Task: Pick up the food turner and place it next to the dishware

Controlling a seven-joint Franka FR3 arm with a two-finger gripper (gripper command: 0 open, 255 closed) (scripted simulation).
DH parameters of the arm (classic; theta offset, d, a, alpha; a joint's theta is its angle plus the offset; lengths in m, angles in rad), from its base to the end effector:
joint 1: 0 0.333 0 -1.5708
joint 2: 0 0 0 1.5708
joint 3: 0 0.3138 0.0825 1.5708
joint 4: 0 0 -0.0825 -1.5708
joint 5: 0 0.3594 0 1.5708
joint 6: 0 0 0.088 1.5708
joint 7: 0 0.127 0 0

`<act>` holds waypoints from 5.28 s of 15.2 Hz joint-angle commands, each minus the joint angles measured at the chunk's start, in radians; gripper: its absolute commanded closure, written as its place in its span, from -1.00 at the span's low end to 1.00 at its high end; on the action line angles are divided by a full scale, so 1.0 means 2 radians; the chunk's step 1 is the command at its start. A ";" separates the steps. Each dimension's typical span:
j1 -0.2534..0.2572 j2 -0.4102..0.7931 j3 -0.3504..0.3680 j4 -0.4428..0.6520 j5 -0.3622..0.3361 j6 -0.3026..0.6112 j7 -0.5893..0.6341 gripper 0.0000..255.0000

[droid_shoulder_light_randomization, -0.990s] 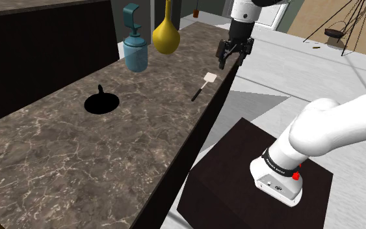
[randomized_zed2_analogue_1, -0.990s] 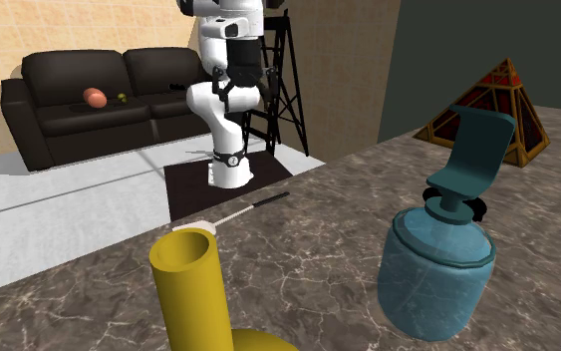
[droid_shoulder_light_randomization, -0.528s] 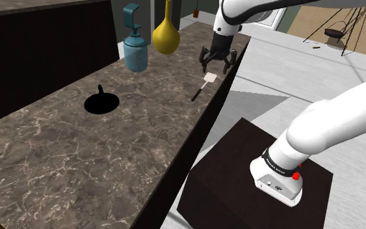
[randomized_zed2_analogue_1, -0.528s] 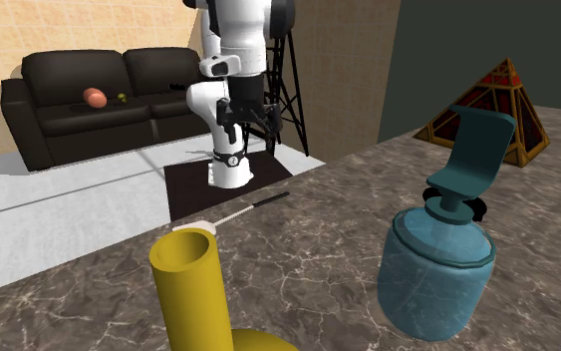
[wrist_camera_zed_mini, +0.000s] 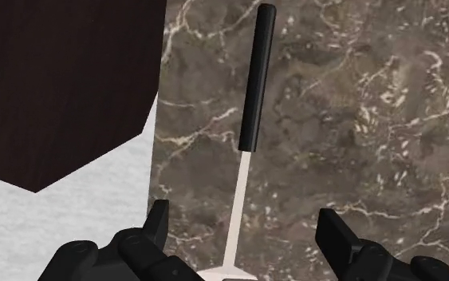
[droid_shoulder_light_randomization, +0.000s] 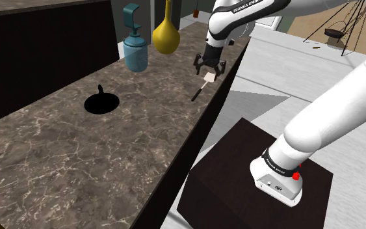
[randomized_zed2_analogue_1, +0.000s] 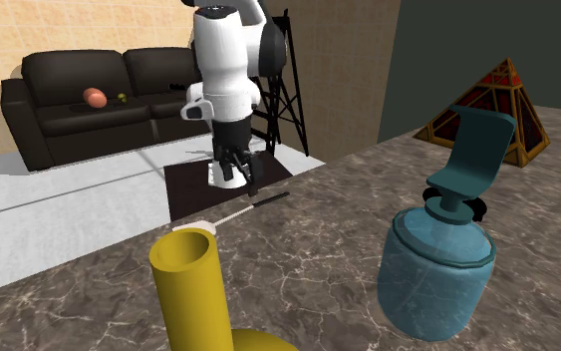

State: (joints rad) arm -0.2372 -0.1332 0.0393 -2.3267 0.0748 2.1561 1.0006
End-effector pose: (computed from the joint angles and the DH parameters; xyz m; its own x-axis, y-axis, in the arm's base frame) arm 0.4553 -0.0868 0.3822 0.3226 -0.9441 -0.0675 -0.9462 -0.3235 0.0025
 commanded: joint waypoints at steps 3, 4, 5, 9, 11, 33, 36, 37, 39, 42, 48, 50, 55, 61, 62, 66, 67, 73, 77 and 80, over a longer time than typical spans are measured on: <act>-0.004 0.025 -0.001 -0.004 0.001 0.031 0.027 -1.00; -0.004 0.028 -0.001 -0.007 0.002 0.038 0.027 -1.00; -0.004 0.032 -0.001 -0.010 0.002 0.045 0.027 -1.00; -0.003 0.046 0.000 -0.021 0.003 0.070 0.026 -1.00; -0.003 0.047 0.000 -0.021 0.003 0.070 0.026 -1.00; -0.004 0.018 -0.001 -0.001 0.001 0.022 0.029 1.00; -0.004 0.008 -0.001 0.010 0.001 0.001 0.030 1.00; -0.004 0.004 -0.001 0.013 0.000 -0.006 0.031 1.00; -0.004 -0.002 -0.001 0.021 0.000 -0.020 0.031 1.00; -0.004 -0.010 -0.001 0.033 -0.001 -0.040 0.033 1.00; -0.005 -0.024 -0.002 0.060 -0.002 -0.081 0.035 1.00; -0.005 -0.026 -0.002 0.066 -0.002 -0.089 0.035 1.00; 0.023 -0.038 0.035 0.053 0.009 -0.084 0.094 1.00; 0.056 -0.036 0.081 0.056 0.021 -0.079 0.167 1.00; 0.062 -0.034 0.089 0.059 0.022 -0.078 0.180 1.00; 0.082 -0.019 0.119 0.075 0.025 -0.076 0.230 1.00; 0.087 -0.014 0.127 0.080 0.025 -0.075 0.243 1.00; 0.102 0.011 0.150 0.080 0.021 -0.047 0.280 1.00; 0.103 0.022 0.151 0.063 0.019 -0.020 0.281 1.00; 0.103 0.031 0.152 0.051 0.017 0.001 0.282 1.00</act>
State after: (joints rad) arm -0.0305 -0.0789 0.3442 -2.2171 0.1104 2.1425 1.5651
